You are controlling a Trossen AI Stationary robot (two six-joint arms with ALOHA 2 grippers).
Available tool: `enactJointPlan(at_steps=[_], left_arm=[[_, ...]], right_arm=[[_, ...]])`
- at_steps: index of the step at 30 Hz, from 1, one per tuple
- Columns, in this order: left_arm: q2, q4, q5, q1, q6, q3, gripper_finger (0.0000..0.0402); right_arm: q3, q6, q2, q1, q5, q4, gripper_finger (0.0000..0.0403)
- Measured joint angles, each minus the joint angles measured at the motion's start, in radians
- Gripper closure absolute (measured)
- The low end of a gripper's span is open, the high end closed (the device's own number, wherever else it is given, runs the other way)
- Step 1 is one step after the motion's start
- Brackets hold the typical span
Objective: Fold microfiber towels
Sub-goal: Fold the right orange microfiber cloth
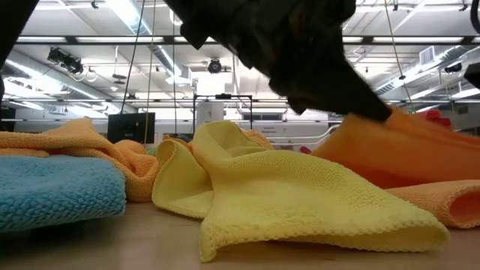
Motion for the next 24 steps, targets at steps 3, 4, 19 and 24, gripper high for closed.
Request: enactJointPlan(at_steps=[3,4,19,24], left_arm=[[0.0,0.015,0.0,-0.015,-0.01,0.001,0.0364],[0.0,0.029,0.0,-0.02,-0.02,0.0,0.0365],[0.069,0.141,-0.032,-0.08,-0.098,0.0,0.0373],[0.08,0.156,-0.036,-0.089,-0.104,0.0,0.0373]], right_arm=[[0.0,-0.025,-0.013,0.0,-0.023,0.0,0.0361],[0.0,-0.034,-0.013,0.0,-0.03,0.0,0.0361],[0.0,-0.062,0.003,0.0,-0.085,0.004,0.0361],[0.0,-0.044,0.003,0.0,-0.134,0.026,0.0361]])
